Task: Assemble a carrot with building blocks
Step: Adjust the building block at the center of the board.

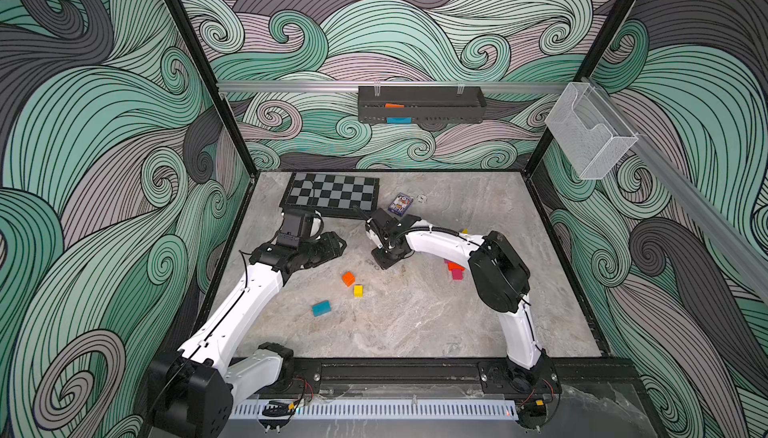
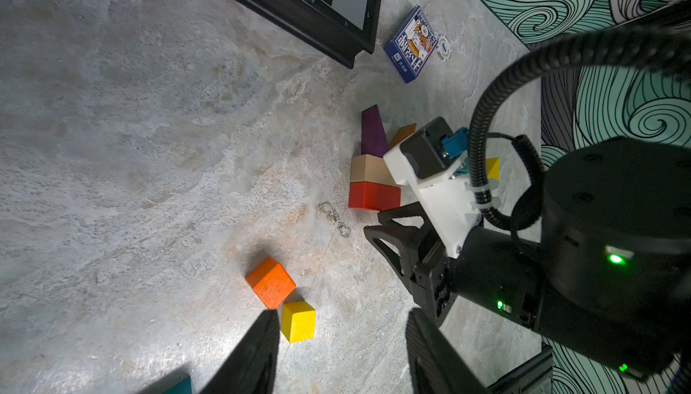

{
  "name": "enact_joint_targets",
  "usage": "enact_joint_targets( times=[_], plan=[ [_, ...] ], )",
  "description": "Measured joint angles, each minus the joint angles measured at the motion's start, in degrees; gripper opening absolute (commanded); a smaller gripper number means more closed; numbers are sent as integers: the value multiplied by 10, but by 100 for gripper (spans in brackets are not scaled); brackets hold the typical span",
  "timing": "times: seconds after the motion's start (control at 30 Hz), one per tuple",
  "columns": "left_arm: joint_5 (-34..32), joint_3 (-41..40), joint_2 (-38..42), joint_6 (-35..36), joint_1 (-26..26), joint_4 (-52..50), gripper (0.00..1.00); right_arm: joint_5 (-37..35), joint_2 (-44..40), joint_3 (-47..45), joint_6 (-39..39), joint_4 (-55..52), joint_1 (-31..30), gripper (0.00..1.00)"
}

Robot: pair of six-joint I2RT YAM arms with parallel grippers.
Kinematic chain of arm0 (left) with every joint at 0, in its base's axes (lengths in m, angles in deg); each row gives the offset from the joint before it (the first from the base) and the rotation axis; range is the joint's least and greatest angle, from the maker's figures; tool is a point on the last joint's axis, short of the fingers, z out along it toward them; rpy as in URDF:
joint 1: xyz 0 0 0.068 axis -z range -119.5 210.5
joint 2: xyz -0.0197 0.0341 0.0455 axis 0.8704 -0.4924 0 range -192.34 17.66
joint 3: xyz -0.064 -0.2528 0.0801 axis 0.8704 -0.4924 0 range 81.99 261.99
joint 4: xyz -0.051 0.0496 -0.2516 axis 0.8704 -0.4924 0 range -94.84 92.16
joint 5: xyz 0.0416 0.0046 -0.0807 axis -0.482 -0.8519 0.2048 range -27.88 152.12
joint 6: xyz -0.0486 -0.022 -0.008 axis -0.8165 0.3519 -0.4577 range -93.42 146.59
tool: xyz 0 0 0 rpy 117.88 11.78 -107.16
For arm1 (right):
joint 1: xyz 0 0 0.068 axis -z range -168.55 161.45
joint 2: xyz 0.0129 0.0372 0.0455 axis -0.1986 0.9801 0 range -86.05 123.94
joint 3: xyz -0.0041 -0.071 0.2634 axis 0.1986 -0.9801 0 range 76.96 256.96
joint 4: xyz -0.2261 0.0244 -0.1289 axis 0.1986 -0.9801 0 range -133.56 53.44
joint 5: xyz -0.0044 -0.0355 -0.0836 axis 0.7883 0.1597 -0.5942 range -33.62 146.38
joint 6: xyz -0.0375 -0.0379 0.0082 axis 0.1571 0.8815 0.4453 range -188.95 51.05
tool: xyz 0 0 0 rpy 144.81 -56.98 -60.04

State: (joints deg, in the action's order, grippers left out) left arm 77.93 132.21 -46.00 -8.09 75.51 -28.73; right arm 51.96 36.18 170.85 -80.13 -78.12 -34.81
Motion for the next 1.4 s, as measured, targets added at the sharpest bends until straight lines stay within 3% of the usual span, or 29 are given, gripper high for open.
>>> enact_joint_targets(
  times=[0.53, 0.77, 1.1, 1.4],
  plan=[
    [0, 0, 0, 6, 0, 0, 56, 1, 10, 10, -1, 0, 0, 33],
    [2, 3, -7, 7, 0, 5, 57, 9, -37, 22, -6, -12, 28, 49],
    [14, 3, -28, 7, 0, 22, 57, 1, -15, 99, -33, -15, 118, 37],
    [17, 3, -38, 8, 0, 23, 57, 2, 34, 101, -45, -22, 135, 35]
  ],
)
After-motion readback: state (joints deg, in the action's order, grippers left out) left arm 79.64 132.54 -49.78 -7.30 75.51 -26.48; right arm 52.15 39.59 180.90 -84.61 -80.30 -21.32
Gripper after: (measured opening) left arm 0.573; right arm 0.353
